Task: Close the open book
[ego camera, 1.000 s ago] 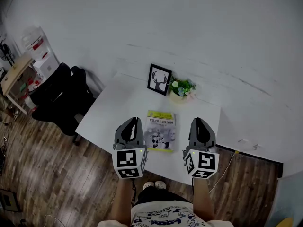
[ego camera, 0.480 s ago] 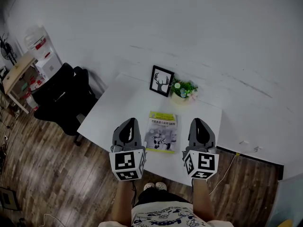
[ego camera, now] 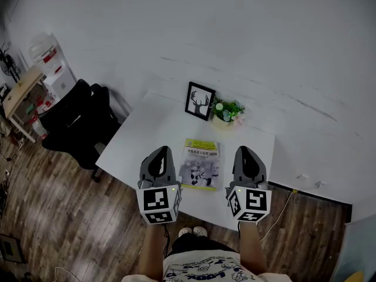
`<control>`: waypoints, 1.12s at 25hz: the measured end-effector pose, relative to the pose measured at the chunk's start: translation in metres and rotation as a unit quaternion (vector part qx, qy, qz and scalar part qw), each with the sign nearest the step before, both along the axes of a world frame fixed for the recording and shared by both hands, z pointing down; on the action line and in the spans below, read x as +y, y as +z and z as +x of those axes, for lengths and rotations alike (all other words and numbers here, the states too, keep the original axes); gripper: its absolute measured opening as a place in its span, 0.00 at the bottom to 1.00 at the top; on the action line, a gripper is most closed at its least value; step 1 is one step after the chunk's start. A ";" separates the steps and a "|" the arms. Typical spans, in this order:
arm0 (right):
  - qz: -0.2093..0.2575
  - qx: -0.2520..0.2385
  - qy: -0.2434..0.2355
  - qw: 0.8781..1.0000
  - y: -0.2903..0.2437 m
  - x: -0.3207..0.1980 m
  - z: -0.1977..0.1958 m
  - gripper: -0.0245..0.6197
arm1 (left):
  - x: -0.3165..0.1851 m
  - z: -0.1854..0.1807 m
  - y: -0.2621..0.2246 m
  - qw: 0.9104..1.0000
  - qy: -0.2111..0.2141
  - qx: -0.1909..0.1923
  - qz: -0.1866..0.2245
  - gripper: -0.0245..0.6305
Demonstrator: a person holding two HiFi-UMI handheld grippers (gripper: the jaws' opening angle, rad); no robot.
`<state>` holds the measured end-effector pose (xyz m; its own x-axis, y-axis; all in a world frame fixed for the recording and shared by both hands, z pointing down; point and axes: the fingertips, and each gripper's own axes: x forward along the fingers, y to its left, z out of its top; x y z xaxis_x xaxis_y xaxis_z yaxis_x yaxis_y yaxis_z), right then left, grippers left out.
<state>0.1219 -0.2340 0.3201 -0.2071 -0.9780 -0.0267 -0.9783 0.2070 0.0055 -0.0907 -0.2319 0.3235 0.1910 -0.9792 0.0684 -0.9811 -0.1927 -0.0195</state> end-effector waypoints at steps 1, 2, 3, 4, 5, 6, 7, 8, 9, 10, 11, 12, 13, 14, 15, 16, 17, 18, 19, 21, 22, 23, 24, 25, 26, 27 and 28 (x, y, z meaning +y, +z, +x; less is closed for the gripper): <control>-0.001 -0.001 0.000 1.000 0.000 0.000 0.000 0.09 | 0.000 0.000 0.000 1.000 0.000 0.000 0.000 0.07; -0.001 -0.001 0.000 1.000 0.001 0.000 0.000 0.09 | 0.000 0.000 0.000 1.000 0.001 0.000 0.001 0.07; -0.002 0.000 0.000 1.000 0.001 0.001 0.000 0.09 | 0.000 0.000 0.001 1.000 0.001 0.000 0.001 0.07; -0.002 0.001 -0.001 1.000 0.001 0.001 0.000 0.09 | 0.000 0.001 0.000 1.000 0.001 -0.001 0.001 0.07; -0.002 0.002 -0.002 1.000 0.001 0.001 -0.001 0.09 | 0.001 0.001 0.000 1.000 0.001 -0.001 0.001 0.07; -0.003 0.003 -0.003 1.000 0.002 0.001 -0.001 0.09 | 0.001 0.001 0.000 1.000 0.001 -0.002 0.001 0.07; -0.004 0.003 -0.004 1.000 0.002 0.002 -0.002 0.09 | 0.001 0.001 0.000 1.000 0.001 -0.002 0.002 0.07; -0.006 0.004 -0.004 1.000 0.003 0.002 -0.002 0.09 | 0.001 0.001 0.000 1.000 0.001 -0.003 0.002 0.07; -0.007 0.005 -0.004 1.000 0.004 0.002 -0.003 0.09 | 0.002 0.001 -0.001 1.000 0.001 -0.003 0.002 0.07; -0.008 0.005 -0.004 1.000 0.004 0.002 -0.003 0.09 | 0.002 0.000 -0.001 1.000 0.001 -0.004 0.003 0.07; -0.009 0.005 -0.003 1.000 0.004 0.002 -0.003 0.09 | 0.002 0.000 -0.001 1.000 0.001 -0.004 0.003 0.07; -0.009 0.006 -0.002 1.000 0.004 0.002 -0.003 0.09 | 0.002 -0.001 -0.001 1.000 0.000 -0.005 0.003 0.07; -0.009 0.006 -0.001 1.000 0.004 0.002 -0.003 0.09 | 0.002 -0.001 -0.002 1.000 0.000 -0.005 0.003 0.07; -0.009 0.005 -0.001 1.000 0.004 0.002 -0.003 0.09 | 0.002 -0.002 -0.002 1.000 -0.001 -0.005 0.002 0.07; -0.009 0.005 0.000 1.000 0.004 0.003 -0.003 0.09 | 0.002 -0.002 -0.001 1.000 -0.001 -0.005 0.002 0.07; -0.008 0.005 0.000 1.000 0.004 0.003 -0.003 0.09 | 0.002 -0.003 -0.001 1.000 -0.001 -0.005 0.002 0.07; -0.008 0.005 0.000 1.000 0.004 0.003 -0.003 0.09 | 0.003 -0.003 -0.001 1.000 0.000 -0.005 0.001 0.07; -0.008 0.005 0.001 1.000 0.004 0.003 -0.003 0.09 | 0.003 -0.003 0.000 1.000 0.000 -0.005 0.001 0.07; -0.009 0.005 0.001 1.000 0.004 0.003 -0.003 0.09 | 0.002 -0.003 0.000 1.000 0.000 -0.005 0.001 0.07; -0.010 0.005 0.001 1.000 0.005 0.002 -0.003 0.09 | 0.002 -0.002 0.001 1.000 0.001 -0.005 0.000 0.07; -0.010 0.005 0.001 1.000 0.006 0.002 -0.003 0.09 | 0.001 -0.002 0.001 1.000 0.001 -0.005 0.000 0.07; -0.011 0.005 0.001 1.000 0.006 0.002 -0.003 0.09 | 0.001 -0.001 0.002 1.000 0.001 -0.006 -0.001 0.07; -0.011 0.005 0.001 1.000 0.006 0.002 -0.003 0.09 | 0.001 -0.001 0.002 1.000 0.001 -0.006 -0.001 0.07; -0.011 0.005 0.001 1.000 0.006 0.001 -0.003 0.09 | 0.001 -0.001 0.001 1.000 0.001 -0.007 -0.001 0.07; -0.011 0.005 0.001 1.000 0.005 0.001 -0.003 0.09 | 0.000 -0.001 0.001 1.000 0.001 -0.007 0.000 0.07; -0.011 0.005 0.001 1.000 0.005 0.001 -0.003 0.09 | 0.000 -0.001 0.001 1.000 0.000 -0.008 0.000 0.07; -0.011 0.006 0.001 1.000 0.005 0.001 -0.003 0.09 | 0.000 -0.001 0.001 1.000 0.000 -0.008 0.000 0.07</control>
